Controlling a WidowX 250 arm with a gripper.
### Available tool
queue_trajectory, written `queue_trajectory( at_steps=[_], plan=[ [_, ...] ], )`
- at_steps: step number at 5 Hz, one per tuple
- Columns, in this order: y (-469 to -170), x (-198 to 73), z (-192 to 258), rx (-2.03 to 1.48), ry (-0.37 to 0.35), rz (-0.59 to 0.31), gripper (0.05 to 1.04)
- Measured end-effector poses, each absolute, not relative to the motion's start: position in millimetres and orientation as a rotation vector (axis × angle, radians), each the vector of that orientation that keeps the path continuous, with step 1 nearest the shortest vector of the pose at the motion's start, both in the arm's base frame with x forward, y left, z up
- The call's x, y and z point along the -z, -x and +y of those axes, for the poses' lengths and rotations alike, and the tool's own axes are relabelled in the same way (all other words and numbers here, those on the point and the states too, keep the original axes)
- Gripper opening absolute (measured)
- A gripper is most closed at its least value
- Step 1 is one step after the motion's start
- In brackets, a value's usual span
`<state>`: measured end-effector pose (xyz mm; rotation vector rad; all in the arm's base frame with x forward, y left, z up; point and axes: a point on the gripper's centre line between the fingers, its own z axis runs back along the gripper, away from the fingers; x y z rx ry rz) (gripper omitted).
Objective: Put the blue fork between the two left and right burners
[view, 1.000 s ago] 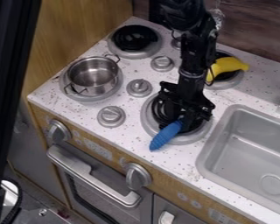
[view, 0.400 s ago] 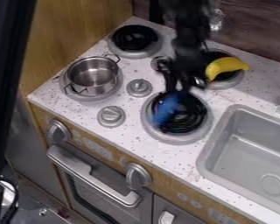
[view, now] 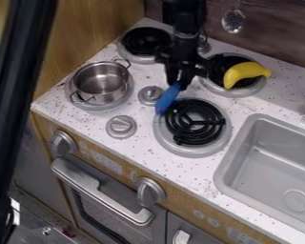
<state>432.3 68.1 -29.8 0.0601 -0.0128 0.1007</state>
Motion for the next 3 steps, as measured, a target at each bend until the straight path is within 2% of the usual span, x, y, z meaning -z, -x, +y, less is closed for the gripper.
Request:
queue_trajectory(
  at_steps=[1,2,3],
  plan=[
    [-453.4,37.9,79.8,-0.111,-0.049,-0.02,0.294],
    [-459.6,36.5,85.0,-0.116,-0.049,-0.026,0.294],
    [-452.8,42.5,84.7,-0.104,-0.056,0.0,0.333]
  ],
)
